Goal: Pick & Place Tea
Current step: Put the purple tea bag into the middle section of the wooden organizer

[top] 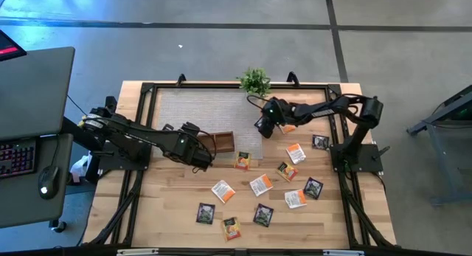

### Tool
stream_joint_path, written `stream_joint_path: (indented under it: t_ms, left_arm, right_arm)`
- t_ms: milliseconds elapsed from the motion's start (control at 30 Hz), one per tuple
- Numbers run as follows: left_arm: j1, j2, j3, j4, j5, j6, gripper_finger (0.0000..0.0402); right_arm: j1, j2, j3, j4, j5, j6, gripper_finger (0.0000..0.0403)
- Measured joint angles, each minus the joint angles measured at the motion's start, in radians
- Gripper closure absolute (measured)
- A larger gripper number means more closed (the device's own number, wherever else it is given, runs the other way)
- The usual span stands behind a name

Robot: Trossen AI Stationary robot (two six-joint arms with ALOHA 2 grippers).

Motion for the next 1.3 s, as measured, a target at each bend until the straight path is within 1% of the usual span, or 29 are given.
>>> stream_joint_path:
  t_ms: [67,133,200,333,367,500,633,700,767,900,1000,1133,1233,1300]
  left_arm:
    - [0.0,0.0,0.0,-0.006,0.0,0.013,0.0317]
    - [0.0,0.0,-0.001,-0.006,-0.001,0.025,0.0317]
    - [0.0,0.0,-0.001,-0.006,-0.001,0.026,0.0317]
    - [0.0,0.0,-0.001,-0.008,-0.006,0.029,0.0317]
    - [0.0,0.0,-0.001,-0.008,-0.011,0.042,0.0317]
    - [0.0,0.0,-0.001,-0.008,-0.033,0.072,0.0317]
    - [0.0,0.0,-0.001,-0.008,-0.036,0.074,0.0317]
    - [0.0,0.0,-0.001,-0.008,-0.039,0.074,0.0317]
    - [0.0,0.0,-0.002,-0.008,-0.042,0.074,0.0317]
    - [0.0,0.0,-0.002,-0.007,-0.048,0.078,0.0317]
    - [0.0,0.0,-0.002,-0.006,-0.048,0.078,0.0317]
    - [0.0,0.0,-0.002,-0.005,-0.049,0.078,0.0317]
    - [0.0,0.0,-0.002,-0.004,-0.048,0.077,0.0317]
    - [0.0,0.0,-0.002,-0.004,-0.048,0.077,0.0317]
  right_arm:
    - [-0.001,0.003,-0.002,-0.008,-0.007,0.007,0.0245]
    - [-0.005,0.003,-0.006,-0.015,-0.015,0.022,0.0267]
    - [-0.007,0.002,-0.006,-0.032,-0.029,0.026,0.03]
    - [-0.006,0.002,-0.008,-0.021,-0.078,0.001,0.0383]
    - [-0.007,0.002,-0.009,-0.016,-0.094,-0.013,0.0392]
    - [0.008,-0.032,-0.01,-0.031,-0.087,-0.025,0.0386]
    - [0.031,-0.116,-0.018,-0.13,-0.066,-0.039,0.0399]
    - [0.038,-0.157,-0.017,-0.155,-0.036,-0.053,0.0388]
    - [0.038,-0.194,-0.016,-0.167,-0.008,-0.074,0.0367]
    - [0.035,-0.207,-0.019,-0.207,-0.035,-0.086,0.0313]
    - [0.036,-0.184,-0.016,-0.214,-0.031,-0.087,0.027]
    - [0.035,-0.126,-0.014,-0.205,0.038,-0.085,0.0226]
    - [0.028,-0.084,-0.009,-0.19,0.037,-0.06,0.0211]
    - [0.019,-0.06,-0.008,-0.185,0.011,-0.045,0.0209]
